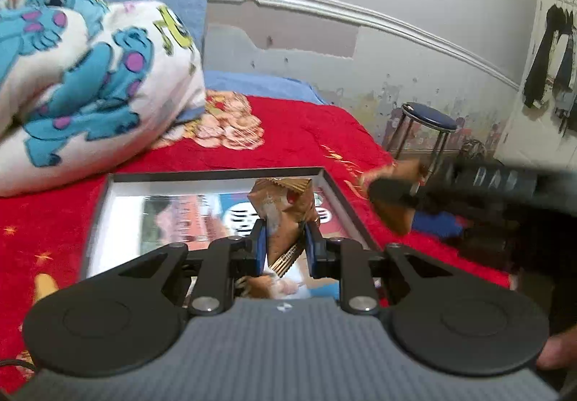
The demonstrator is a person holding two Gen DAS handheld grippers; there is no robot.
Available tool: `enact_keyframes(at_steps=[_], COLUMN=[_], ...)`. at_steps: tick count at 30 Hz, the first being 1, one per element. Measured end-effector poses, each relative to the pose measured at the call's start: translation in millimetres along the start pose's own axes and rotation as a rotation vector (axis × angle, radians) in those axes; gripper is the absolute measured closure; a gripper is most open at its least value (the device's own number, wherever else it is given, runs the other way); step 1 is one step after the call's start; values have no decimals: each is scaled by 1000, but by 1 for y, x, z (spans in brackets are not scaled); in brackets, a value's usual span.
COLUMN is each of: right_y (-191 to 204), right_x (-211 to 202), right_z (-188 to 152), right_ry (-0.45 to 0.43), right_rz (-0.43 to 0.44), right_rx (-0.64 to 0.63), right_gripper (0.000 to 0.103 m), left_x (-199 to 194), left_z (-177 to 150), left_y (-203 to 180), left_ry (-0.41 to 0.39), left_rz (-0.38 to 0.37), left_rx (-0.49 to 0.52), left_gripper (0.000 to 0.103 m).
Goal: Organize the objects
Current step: 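Open the left gripper to drop its candy into the box lid while the right holds its candy above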
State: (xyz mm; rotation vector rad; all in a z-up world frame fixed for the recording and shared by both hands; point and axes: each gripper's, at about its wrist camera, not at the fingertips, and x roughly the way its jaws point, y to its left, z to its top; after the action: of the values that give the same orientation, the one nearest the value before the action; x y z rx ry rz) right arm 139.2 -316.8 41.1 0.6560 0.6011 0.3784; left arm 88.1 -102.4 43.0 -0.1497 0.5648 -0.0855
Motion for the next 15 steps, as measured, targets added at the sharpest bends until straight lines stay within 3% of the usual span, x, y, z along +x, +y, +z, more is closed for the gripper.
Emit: enact_keyframes(at_steps=[6, 12, 15], right_y=[-28, -30, -29], right_x=[29, 48, 57], right_z=[1, -7, -14], right_ry=[99, 135, 161], right_rz=[-140, -187, -193], right_rx=[55, 19, 7], right_gripper=[71, 71, 71], left_x=[38, 60, 67], left_z=[17, 1, -8], left_y=[1, 17, 20], left_ry=[85, 169, 191], left_rz=[-41, -54, -37], left_rx=[-14, -29, -25], left_gripper=[81, 79, 73])
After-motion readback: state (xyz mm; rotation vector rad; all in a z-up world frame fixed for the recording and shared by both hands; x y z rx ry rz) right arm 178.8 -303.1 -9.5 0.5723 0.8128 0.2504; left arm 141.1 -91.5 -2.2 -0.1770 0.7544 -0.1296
